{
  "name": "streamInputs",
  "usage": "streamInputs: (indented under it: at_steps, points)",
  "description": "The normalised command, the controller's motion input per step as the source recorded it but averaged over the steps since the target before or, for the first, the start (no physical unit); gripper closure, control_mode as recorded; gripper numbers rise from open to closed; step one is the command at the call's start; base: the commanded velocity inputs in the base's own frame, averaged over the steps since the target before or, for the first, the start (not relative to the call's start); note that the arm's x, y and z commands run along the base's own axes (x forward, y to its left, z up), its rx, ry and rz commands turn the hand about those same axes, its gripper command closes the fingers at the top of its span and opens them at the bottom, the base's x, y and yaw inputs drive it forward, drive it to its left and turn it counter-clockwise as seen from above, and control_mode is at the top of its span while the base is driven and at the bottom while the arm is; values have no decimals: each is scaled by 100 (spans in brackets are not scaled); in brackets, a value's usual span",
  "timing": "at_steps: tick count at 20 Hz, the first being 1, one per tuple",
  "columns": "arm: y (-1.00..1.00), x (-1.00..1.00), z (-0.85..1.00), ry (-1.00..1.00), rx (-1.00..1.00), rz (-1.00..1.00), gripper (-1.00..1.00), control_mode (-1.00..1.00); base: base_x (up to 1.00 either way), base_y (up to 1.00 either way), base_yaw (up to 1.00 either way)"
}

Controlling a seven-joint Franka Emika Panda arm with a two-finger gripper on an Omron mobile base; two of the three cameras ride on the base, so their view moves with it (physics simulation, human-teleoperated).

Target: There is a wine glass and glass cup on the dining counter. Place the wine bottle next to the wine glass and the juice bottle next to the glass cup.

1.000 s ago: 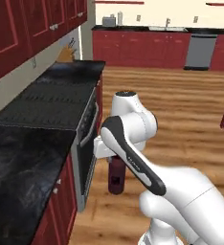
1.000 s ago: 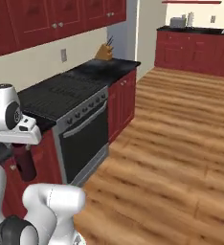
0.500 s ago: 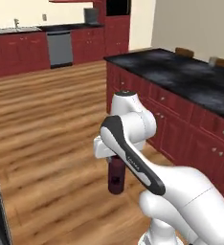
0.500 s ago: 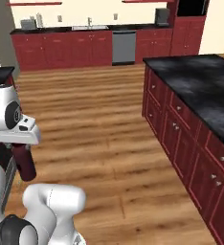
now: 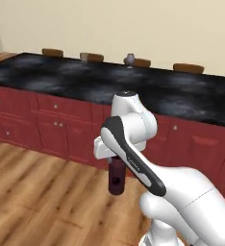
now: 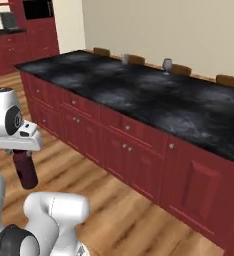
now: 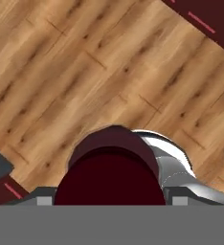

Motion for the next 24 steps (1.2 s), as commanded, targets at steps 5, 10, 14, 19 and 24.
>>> streamInputs:
  at_steps: [5,10,14,19,24]
  points:
    - [0,0,0,0,0,0,100,100,2,6,-98]
    - [0,0,0,0,0,0,100,100,16,8,-82]
    - [0,0,0,0,0,0,100,100,32,0,-21]
    - [0,0,0,0,0,0,100,100,37,0,-16]
    - [0,0,0,0,0,0,100,100,44,4,-16]
